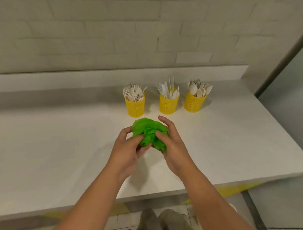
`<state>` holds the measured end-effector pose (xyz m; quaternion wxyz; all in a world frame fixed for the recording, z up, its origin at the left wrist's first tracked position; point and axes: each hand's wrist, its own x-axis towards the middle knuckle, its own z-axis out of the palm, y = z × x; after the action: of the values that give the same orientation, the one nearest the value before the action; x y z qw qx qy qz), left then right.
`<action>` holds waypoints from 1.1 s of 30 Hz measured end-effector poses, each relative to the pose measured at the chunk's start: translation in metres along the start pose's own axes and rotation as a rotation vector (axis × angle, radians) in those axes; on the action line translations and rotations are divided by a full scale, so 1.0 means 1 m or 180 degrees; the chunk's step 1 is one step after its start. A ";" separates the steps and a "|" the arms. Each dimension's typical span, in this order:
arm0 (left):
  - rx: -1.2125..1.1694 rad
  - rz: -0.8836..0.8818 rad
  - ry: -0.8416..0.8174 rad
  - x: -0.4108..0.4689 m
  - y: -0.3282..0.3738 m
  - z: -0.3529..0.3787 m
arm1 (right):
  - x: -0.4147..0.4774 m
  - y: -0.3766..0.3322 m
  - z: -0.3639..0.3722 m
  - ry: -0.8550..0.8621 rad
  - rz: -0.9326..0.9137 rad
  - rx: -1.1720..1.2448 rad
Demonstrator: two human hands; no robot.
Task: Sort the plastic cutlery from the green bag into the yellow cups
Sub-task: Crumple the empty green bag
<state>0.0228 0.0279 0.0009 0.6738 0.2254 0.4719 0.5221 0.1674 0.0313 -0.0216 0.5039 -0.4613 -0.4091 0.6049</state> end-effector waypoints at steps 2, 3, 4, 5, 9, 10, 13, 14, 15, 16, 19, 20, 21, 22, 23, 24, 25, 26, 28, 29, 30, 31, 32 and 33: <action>-0.0096 -0.0042 -0.0149 -0.005 -0.009 0.008 | -0.016 0.008 -0.001 0.0796 -0.0185 -0.0629; -0.0076 -0.0074 -0.0239 -0.007 -0.016 0.012 | -0.025 0.011 -0.003 0.1245 -0.0300 -0.0900; -0.0027 -0.0126 -0.0331 -0.009 -0.023 0.016 | -0.032 0.013 -0.006 0.1615 -0.0409 -0.1026; 0.0033 -0.0181 -0.0440 -0.012 -0.029 0.021 | -0.040 0.013 -0.011 0.1836 -0.0484 -0.1021; 0.0144 -0.0367 -0.0876 -0.022 -0.054 0.044 | -0.065 0.009 -0.048 0.1802 -0.0391 -0.0117; 0.0122 -0.0443 -0.0963 -0.024 -0.061 0.051 | -0.072 0.008 -0.062 0.1614 -0.0320 0.0312; 0.0207 -0.0924 -0.1232 -0.030 -0.082 0.076 | -0.094 0.006 -0.105 0.1384 -0.0132 0.1419; 0.0303 -0.1147 -0.1327 -0.033 -0.091 0.085 | -0.101 0.007 -0.119 0.1495 -0.0043 0.1443; 0.0420 -0.1355 -0.1441 -0.036 -0.103 0.095 | -0.108 0.008 -0.131 0.1674 0.0022 0.1222; 0.0553 -0.1539 -0.1552 -0.040 -0.115 0.105 | -0.114 0.009 -0.143 0.1800 0.0050 0.1086; 0.0884 -0.1959 -0.1751 -0.051 -0.158 0.139 | -0.138 0.013 -0.184 0.1977 0.0211 0.0928; 0.0983 -0.2030 -0.1771 -0.056 -0.174 0.152 | -0.147 0.013 -0.199 0.2022 0.0298 0.0840; 0.1111 -0.2052 -0.1763 -0.060 -0.188 0.163 | -0.155 0.013 -0.213 0.2020 0.0392 0.0716; 0.1269 -0.2047 -0.1745 -0.067 -0.205 0.176 | -0.166 0.010 -0.231 0.1996 0.0481 0.0576; 0.1427 -0.2017 -0.1721 -0.074 -0.224 0.191 | -0.178 0.009 -0.252 0.1945 0.0528 0.0420; 0.1517 -0.1971 -0.1695 -0.080 -0.241 0.201 | -0.189 0.004 -0.266 0.1897 0.0564 0.0376; 0.1501 -0.1934 -0.1660 -0.087 -0.257 0.213 | -0.200 0.003 -0.284 0.1878 0.0553 0.0362; 0.1399 -0.1916 -0.1586 -0.092 -0.275 0.225 | -0.210 0.003 -0.304 0.1882 0.0510 0.0311; 0.1175 -0.1878 -0.1348 -0.099 -0.306 0.246 | -0.226 0.007 -0.342 0.1811 0.0438 0.0115; 0.1144 -0.1822 -0.1205 -0.101 -0.320 0.254 | -0.233 0.011 -0.360 0.1731 0.0396 0.0017; 0.1189 -0.1759 -0.1075 -0.102 -0.333 0.262 | -0.237 0.018 -0.376 0.1628 0.0394 -0.0098; 0.1306 -0.1706 -0.0966 -0.102 -0.345 0.269 | -0.242 0.027 -0.391 0.1589 0.0440 -0.0241; 0.1444 -0.1677 -0.0877 -0.103 -0.355 0.276 | -0.246 0.035 -0.405 0.1591 0.0470 -0.0384; 0.1543 -0.1660 -0.0806 -0.103 -0.364 0.283 | -0.248 0.043 -0.417 0.1664 0.0507 -0.0537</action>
<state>0.4472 -0.1417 -0.1198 0.7641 0.3134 0.5363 0.1741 0.5788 -0.2076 -0.1267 0.5030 -0.6726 -0.2766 0.4670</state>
